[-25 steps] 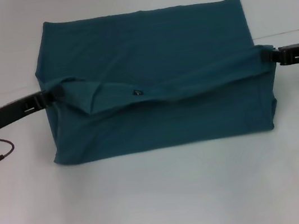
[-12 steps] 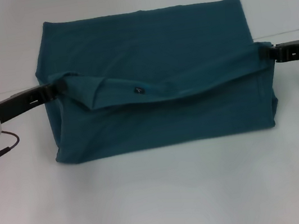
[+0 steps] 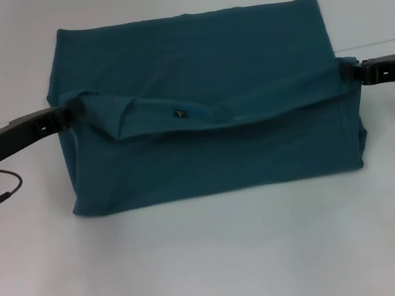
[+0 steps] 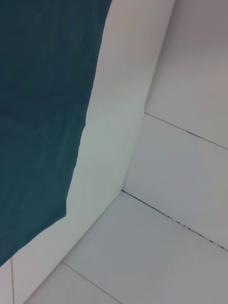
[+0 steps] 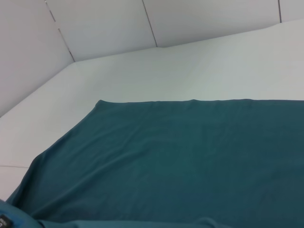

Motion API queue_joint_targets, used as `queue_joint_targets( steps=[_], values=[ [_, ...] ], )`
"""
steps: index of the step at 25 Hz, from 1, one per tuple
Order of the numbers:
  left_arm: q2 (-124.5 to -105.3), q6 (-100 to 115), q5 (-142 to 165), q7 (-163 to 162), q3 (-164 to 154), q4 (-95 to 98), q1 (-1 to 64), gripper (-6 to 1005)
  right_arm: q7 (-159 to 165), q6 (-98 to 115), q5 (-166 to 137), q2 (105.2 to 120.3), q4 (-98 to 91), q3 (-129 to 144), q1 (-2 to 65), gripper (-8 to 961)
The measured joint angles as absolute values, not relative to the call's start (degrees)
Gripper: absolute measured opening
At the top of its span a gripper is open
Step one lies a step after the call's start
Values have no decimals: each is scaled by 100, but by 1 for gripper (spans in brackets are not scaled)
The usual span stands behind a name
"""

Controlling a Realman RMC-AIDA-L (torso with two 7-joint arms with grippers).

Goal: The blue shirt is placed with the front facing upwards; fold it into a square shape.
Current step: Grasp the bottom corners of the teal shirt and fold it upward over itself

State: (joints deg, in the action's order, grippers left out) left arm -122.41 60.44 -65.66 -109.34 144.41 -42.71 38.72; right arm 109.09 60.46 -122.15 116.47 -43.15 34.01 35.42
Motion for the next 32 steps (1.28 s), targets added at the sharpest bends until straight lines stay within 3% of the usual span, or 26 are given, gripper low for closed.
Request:
queue_joint_targets(
  steps=[12, 32],
  values=[
    [-12281, 5896, -6698, -10706, 14465, -4203, 3857, 37, 10795, 5878, -12217, 11720, -4305, 3411, 3524, 53],
    [-12397, 7423, -7364, -9641, 14431, -4173, 2562, 38, 10600, 7217, -12141, 11941, -4592, 3385, 2651, 53]
  ],
)
